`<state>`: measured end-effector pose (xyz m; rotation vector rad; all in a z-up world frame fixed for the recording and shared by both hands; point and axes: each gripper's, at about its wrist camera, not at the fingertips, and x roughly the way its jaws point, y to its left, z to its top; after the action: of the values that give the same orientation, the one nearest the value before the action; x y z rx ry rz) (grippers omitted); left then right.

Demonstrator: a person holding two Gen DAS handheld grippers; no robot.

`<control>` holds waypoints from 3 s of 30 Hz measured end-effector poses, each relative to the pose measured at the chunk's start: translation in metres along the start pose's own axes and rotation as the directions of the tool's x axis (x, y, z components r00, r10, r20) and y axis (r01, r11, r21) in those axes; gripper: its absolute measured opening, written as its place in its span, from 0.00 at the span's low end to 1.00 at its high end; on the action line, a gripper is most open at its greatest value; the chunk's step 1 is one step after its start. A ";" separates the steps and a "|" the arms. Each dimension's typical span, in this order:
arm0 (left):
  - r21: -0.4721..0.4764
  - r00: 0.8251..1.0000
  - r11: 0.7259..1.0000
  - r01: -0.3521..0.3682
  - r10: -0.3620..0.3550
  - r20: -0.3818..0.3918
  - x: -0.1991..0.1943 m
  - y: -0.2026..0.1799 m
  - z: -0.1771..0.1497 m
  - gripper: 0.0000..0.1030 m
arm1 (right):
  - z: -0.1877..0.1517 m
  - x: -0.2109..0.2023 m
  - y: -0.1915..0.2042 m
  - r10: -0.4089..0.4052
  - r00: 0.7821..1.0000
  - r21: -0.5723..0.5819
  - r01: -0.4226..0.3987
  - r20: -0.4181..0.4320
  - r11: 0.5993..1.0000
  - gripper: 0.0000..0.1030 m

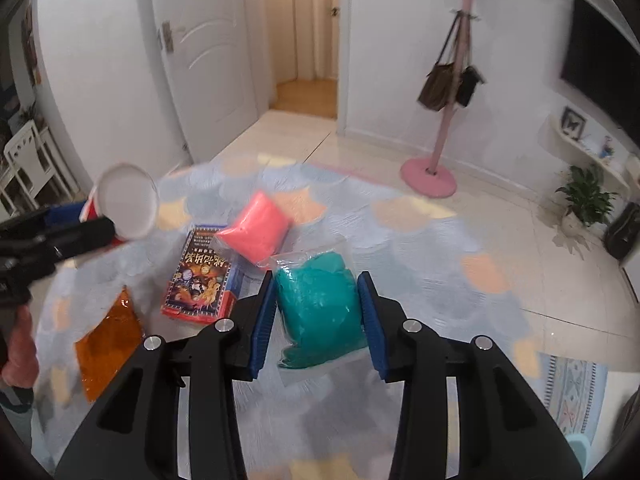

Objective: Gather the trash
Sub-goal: 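Grasp the teal plastic packet with the right gripper, then carry the red cup and teal packet toward the blue basket, then open both grippers over the basket to drop cup and packet, then grasp the comic card box with the left gripper while the right grasps the pink packet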

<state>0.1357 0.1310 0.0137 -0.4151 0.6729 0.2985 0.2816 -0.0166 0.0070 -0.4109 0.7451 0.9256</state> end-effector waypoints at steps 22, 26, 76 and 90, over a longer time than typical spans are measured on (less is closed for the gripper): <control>0.284 0.898 0.863 0.419 -0.348 -0.269 0.058 -0.289 -0.070 0.75 | -0.188 -0.183 -0.199 -0.305 0.952 0.560 0.239 0.024 0.793 0.36; 0.321 0.879 0.831 0.455 -0.359 -0.315 0.076 -0.331 -0.092 0.75 | -0.232 -0.186 -0.225 -0.331 0.943 0.643 0.272 -0.031 0.716 0.37; 0.075 0.997 0.994 -0.074 0.072 0.028 -0.022 -0.112 -0.042 0.92 | -0.150 -0.155 -0.086 -0.267 0.962 0.445 0.216 0.055 0.869 0.60; 0.034 0.962 0.982 -0.184 0.187 -0.201 0.076 -0.050 -0.022 0.90 | -0.066 -0.088 -0.036 -0.118 0.993 0.316 0.105 0.024 0.943 0.49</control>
<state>0.2008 0.0870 -0.0379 -0.3716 0.9167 0.4329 0.2521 -0.1261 0.0264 -0.1492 0.8064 0.6914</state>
